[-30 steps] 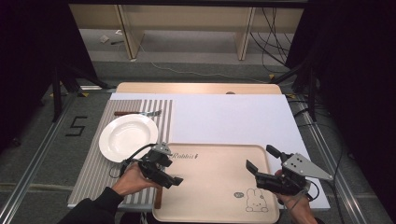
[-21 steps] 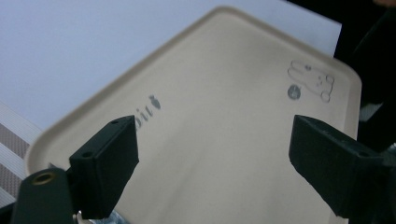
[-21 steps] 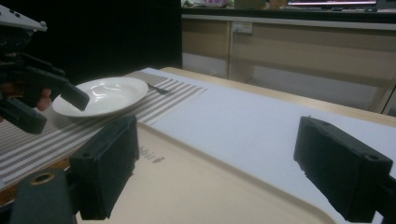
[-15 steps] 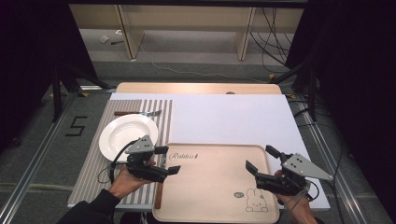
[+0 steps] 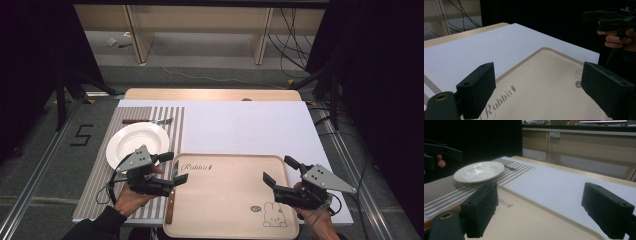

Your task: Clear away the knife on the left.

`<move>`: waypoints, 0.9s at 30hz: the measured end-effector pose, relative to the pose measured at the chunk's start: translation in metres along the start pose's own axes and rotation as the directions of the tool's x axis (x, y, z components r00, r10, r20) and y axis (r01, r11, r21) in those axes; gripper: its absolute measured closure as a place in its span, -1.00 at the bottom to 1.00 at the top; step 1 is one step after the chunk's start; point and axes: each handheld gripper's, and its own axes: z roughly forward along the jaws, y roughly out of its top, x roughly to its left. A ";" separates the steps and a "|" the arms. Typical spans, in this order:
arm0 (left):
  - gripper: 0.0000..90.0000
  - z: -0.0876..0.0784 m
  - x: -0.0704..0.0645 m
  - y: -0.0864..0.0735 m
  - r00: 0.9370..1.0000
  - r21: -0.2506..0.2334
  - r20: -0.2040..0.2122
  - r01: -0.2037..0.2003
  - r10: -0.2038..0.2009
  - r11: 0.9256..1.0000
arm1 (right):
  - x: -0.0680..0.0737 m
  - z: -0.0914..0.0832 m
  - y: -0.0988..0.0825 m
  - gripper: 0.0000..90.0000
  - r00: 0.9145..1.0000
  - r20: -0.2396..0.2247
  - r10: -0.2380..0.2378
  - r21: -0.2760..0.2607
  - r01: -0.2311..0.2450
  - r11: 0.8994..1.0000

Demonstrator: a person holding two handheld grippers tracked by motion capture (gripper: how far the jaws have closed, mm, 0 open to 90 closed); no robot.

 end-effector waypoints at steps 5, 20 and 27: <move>-0.74 -0.008 0.000 -0.002 0.999 -0.032 -0.038 0.005 -0.006 0.999 | 0.000 0.000 0.000 -0.67 1.000 -0.002 -0.001 -0.001 0.001 1.000; -0.83 -0.014 -0.005 -0.010 0.992 -0.035 -0.121 -0.029 0.025 0.999 | 0.001 0.000 0.000 -0.67 1.000 -0.005 -0.005 -0.003 0.005 1.000; -0.86 -0.010 -0.007 -0.010 0.992 -0.016 -0.123 -0.041 0.039 0.999 | 0.001 0.000 0.000 -0.67 1.000 -0.006 -0.008 0.000 0.008 1.000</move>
